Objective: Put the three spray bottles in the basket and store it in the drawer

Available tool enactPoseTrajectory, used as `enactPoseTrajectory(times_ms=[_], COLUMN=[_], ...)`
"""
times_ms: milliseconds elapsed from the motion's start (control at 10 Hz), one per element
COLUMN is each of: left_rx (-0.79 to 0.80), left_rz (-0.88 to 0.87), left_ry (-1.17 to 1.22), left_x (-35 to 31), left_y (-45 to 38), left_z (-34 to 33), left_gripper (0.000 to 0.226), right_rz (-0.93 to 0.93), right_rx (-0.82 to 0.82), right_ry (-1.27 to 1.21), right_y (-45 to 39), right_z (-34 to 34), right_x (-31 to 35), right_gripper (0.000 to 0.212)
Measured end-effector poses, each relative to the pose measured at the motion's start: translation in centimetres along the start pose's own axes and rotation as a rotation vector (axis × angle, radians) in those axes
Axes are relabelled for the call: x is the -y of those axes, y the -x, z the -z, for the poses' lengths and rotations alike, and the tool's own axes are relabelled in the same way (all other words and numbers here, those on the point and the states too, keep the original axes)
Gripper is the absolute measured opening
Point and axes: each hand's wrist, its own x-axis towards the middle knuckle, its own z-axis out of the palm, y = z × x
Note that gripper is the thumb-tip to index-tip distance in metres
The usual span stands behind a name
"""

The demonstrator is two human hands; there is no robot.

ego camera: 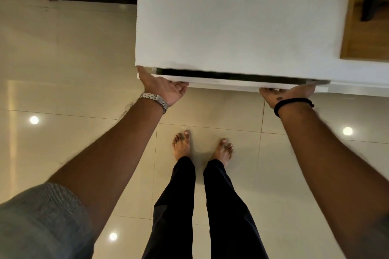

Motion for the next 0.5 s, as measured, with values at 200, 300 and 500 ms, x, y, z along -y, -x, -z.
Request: enactPoseTrajectory(times_ms=[200,300,500], left_rx=[0.030,0.027,-0.059], left_rz=[-0.063,-0.065,-0.074], left_ry=[-0.078,-0.094,-0.400], left_x=[-1.4,-1.6,-0.8], left_y=[-0.7,-1.1,-1.7], left_z=[-1.5,-1.3,0.3], left_gripper=[0.119,0.119,0.109], right_rz=[-0.002,0.006,0.019], right_rx=[0.080,0.081,0.119], right_ry=[0.046,0.055,0.372], right_y=[-0.9,-1.0,-0.1], right_z=[-2.1,-2.1,-0.3], right_x=[0.5,0.5,-1.7], right_gripper=[0.091,0.090,0.083])
